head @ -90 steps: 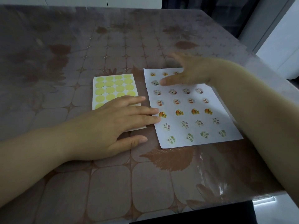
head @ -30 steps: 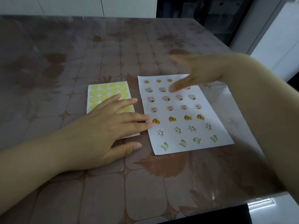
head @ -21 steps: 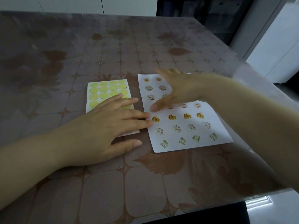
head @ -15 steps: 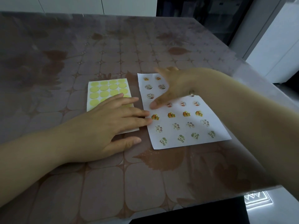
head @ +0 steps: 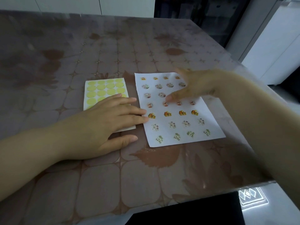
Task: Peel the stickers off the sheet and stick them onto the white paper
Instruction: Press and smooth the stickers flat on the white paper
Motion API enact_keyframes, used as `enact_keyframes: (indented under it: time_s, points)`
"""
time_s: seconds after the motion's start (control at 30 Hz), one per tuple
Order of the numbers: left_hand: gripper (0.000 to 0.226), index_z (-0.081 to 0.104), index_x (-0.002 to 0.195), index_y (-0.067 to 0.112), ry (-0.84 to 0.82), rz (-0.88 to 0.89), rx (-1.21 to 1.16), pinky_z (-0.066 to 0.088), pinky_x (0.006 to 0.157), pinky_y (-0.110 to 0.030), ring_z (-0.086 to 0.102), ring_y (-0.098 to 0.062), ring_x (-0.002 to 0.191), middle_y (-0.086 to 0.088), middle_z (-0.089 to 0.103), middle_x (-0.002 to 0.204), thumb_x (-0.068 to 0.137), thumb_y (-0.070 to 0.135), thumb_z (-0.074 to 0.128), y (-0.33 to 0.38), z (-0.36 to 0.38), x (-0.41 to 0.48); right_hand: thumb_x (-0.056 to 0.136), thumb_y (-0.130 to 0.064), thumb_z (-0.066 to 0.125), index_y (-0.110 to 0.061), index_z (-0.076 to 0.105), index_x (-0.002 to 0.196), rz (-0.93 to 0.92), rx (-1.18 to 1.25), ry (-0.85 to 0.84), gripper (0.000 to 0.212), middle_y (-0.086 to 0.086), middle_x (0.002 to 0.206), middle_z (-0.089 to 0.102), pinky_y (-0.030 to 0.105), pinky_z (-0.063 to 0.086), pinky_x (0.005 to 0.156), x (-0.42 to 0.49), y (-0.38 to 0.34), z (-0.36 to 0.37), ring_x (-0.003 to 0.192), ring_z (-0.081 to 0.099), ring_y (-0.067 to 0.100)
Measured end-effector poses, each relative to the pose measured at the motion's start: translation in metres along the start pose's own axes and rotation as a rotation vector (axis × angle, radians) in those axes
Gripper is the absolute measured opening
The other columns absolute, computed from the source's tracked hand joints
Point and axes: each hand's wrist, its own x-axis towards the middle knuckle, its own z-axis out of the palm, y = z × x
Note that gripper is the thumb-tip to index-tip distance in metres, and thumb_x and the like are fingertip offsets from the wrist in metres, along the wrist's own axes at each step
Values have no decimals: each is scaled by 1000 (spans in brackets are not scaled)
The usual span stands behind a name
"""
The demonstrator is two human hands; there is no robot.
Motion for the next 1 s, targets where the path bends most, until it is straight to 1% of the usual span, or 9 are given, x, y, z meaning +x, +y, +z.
enact_keyframes:
  time_s: [0.1,0.17,0.33,0.6,0.67,0.77,0.83,0.87,1.0]
  points:
    - [49,68,117,16,-96,-40,-12,21,105,-43,52,-29,125,-6,61,129,87,46,42,-1,7,1,57,-68,69,-31,18,143,-12,-19,57,107,-5,145,31,43,39,99,2,0,7,123,42,22]
    - [49,64,122,20,-121,-66,-34,20,110,-41,46,-25,131,-2,57,135,88,47,41,-2,8,-1,59,-66,70,-31,18,143,-28,-6,69,105,-4,145,31,40,37,96,1,0,7,124,41,22]
    - [53,47,138,28,-142,-110,-48,15,118,-39,22,-10,143,10,38,149,94,54,36,-6,10,-9,61,-65,68,-32,11,146,-61,17,74,108,-4,150,23,41,30,104,-1,0,12,133,30,21]
    - [51,58,130,23,-103,-96,-80,19,115,-44,36,-19,137,3,50,141,91,51,39,-5,14,-6,61,-66,67,-29,8,147,-71,25,161,111,-3,154,16,46,26,107,1,4,17,139,20,25]
    - [49,59,128,23,-95,-95,-92,20,114,-42,37,-19,137,2,51,140,92,49,39,-5,14,-5,57,-69,67,-32,9,147,-51,80,131,113,-5,152,21,44,31,106,-3,13,10,134,31,25]
    - [47,66,120,19,-65,-57,-54,22,111,-42,47,-25,130,-2,58,133,89,44,40,-5,17,-2,38,-79,66,-35,19,142,-35,98,112,123,-5,143,35,44,39,99,-8,24,7,118,45,22]
    - [47,62,125,21,-90,-84,-81,20,115,-40,41,-20,135,2,54,138,90,45,41,-4,17,-4,43,-74,66,-33,24,139,-17,24,113,113,-4,136,39,39,39,92,-7,25,6,106,45,18]
    - [48,60,127,22,-100,-90,-85,20,115,-41,38,-18,136,3,51,140,91,47,41,-5,18,-6,43,-73,64,-32,25,138,-13,3,114,110,-3,135,40,39,38,91,-7,25,6,105,44,18]
    - [49,57,130,24,-123,-106,-61,21,114,-45,34,-17,139,4,49,142,91,49,40,-7,19,-7,40,-75,60,-32,19,143,-6,10,96,118,-5,139,37,42,36,99,-2,26,9,114,44,19]
